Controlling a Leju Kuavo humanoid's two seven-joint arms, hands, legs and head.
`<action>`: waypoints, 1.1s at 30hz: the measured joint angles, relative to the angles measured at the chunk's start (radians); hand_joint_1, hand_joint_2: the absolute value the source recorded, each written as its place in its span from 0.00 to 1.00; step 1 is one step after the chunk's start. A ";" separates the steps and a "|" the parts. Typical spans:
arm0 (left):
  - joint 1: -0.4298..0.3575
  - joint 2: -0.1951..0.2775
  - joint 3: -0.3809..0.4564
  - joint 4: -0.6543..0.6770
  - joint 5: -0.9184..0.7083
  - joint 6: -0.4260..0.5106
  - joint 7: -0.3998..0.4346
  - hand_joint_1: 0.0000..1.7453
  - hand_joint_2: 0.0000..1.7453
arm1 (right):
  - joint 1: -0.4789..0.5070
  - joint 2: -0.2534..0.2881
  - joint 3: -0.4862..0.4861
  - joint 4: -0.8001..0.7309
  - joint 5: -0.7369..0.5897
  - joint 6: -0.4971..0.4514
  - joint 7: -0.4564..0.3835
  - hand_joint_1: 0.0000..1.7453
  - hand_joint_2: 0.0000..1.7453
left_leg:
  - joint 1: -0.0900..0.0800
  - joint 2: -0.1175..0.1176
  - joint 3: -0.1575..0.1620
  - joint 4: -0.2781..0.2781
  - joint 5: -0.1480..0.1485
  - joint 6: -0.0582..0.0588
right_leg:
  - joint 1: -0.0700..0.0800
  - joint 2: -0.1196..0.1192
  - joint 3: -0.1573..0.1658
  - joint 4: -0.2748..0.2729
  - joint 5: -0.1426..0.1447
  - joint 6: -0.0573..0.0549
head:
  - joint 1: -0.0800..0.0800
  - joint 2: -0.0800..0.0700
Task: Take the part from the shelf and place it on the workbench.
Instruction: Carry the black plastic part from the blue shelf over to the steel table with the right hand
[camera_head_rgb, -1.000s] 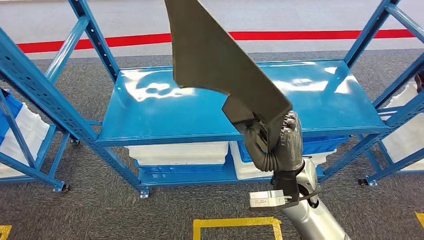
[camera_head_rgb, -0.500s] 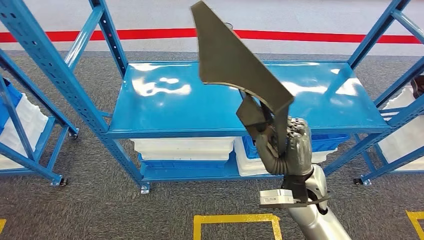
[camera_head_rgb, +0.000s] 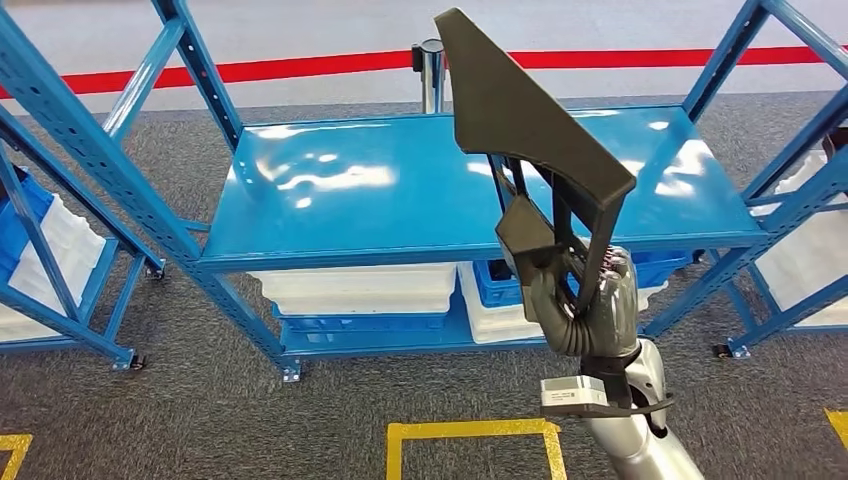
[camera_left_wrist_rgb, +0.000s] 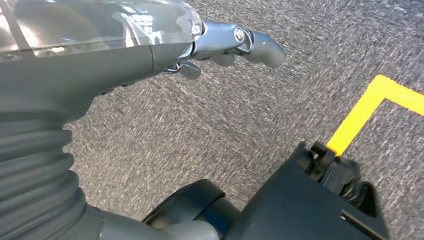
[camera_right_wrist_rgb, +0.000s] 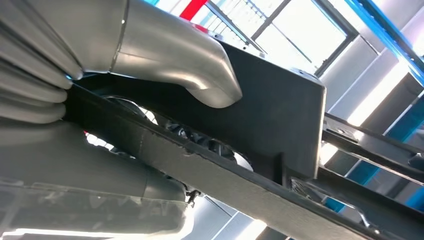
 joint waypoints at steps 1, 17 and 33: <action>-0.001 0.001 0.000 0.000 0.001 0.000 -0.001 0.00 1.00 | 0.000 0.000 0.000 0.001 0.000 0.000 0.000 1.00 1.00 | -0.001 0.000 -0.019 0.066 -0.037 -0.001 | 0.001 -0.002 -0.003 0.000 0.002 -0.003 | -0.007 0.000; 0.013 0.008 0.000 0.002 0.002 -0.002 0.002 0.00 1.00 | 0.002 0.000 -0.006 0.010 -0.009 0.000 -0.006 1.00 1.00 | 0.000 0.005 0.086 -0.134 0.054 0.046 | 0.006 -0.003 -0.129 0.233 -0.105 0.042 | 0.001 0.000; 0.003 0.012 0.000 0.001 0.001 -0.003 -0.001 0.00 1.00 | 0.021 -0.003 -0.013 0.014 -0.012 -0.003 -0.011 1.00 1.00 | -0.004 0.006 -0.007 0.126 -0.082 0.005 | 0.006 -0.007 -0.005 -0.007 0.014 -0.009 | -0.015 0.000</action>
